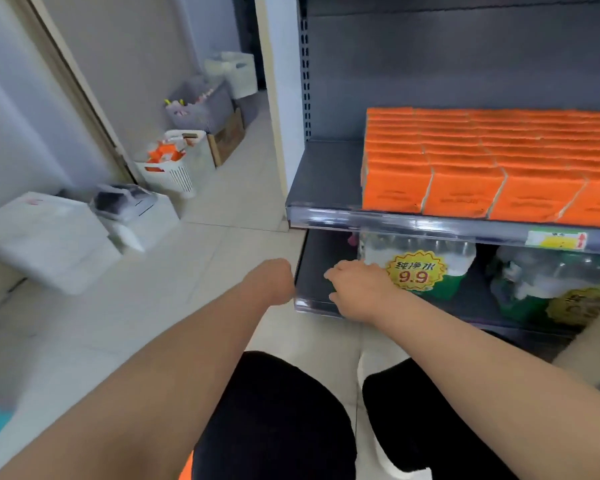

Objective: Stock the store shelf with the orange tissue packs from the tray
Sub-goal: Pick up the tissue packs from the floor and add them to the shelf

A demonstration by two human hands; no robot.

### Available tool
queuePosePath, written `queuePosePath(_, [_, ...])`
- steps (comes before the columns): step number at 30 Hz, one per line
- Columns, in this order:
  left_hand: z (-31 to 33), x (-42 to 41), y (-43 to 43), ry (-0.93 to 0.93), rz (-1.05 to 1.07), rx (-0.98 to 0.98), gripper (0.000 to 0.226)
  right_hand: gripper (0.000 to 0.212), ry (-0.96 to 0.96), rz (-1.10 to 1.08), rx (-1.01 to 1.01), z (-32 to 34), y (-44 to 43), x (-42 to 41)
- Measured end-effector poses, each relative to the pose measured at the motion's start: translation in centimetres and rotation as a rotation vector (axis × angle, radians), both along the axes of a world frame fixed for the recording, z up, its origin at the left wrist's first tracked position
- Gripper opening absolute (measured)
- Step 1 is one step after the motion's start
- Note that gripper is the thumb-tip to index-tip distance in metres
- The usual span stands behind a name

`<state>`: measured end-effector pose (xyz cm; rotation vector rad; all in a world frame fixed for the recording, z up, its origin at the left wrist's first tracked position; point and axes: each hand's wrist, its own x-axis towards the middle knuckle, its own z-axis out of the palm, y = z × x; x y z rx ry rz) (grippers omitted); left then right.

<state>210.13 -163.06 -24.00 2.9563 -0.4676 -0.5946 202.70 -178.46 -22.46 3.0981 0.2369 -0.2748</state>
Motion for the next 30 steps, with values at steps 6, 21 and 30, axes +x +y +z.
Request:
queuePosePath(6, [-0.3,0.0,1.6,0.038,0.168,0.053,0.037,0.037,-0.003,0.077,0.043,-2.0,1.7,2.4])
queuePosePath(21, [8.8,-7.4,4.3,-0.29,0.392,0.128,0.039,0.035,-0.097,0.225,0.083,0.4,4.8,0.6])
queuePosePath(30, [6.5,-9.9,2.7,-0.195,0.451,0.137,0.031,0.037,-0.001,0.476,0.042,-5.1,5.5,-4.2])
